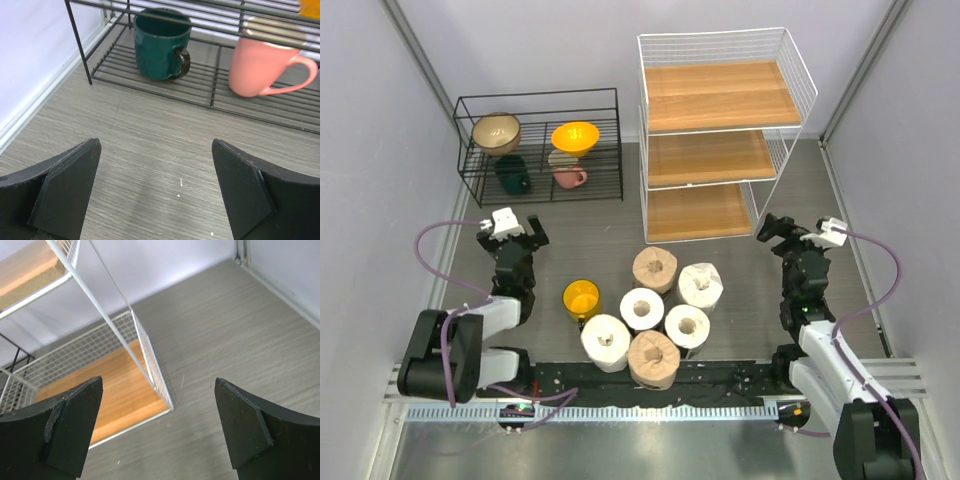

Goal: Place and organize the paper towels onto the shelf

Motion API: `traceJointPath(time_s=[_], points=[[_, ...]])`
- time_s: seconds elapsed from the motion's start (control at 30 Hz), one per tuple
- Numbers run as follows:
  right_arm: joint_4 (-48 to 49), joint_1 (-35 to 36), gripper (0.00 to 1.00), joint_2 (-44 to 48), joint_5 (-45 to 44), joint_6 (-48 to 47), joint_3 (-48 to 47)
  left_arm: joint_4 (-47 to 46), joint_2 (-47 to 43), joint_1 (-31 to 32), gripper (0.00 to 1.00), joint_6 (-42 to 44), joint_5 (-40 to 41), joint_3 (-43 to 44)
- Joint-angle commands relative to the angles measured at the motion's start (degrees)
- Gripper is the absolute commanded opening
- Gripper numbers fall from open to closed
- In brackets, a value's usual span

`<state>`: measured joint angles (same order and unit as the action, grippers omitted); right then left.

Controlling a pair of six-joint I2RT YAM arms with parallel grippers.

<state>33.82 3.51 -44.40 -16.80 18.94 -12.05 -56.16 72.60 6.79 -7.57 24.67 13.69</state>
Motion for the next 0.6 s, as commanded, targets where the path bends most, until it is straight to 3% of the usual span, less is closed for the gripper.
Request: traceJointPath(time_s=[0.0,0.1,0.27,0.37,0.57], points=[[-16.7,-0.1,1.00,3.4,3.9,6.4,-6.1,5.8,-5.3,0.9,1.00,-1.1,1.6,0.1],[-21.7,-0.2,1.00,4.7,6.2,7.7,-8.7,19.6,-7.9,1.0,1.00,-7.5,4.1,4.0],[-28.3,-0.1,1.00,8.7,9.1,10.6,-9.7,25.0,-9.7,2.4,1.00,-9.9,6.4,7.1],[-37.1,-0.1,1.00,9.5,5.6,12.3,-11.8,34.4,-13.3,4.0,1.00,-15.5,9.0,9.9],[-50.3,-0.1,1.00,5.1,2.8,12.5,-16.9,54.4,-18.8,4.7,1.00,-27.7,2.4,16.6]])
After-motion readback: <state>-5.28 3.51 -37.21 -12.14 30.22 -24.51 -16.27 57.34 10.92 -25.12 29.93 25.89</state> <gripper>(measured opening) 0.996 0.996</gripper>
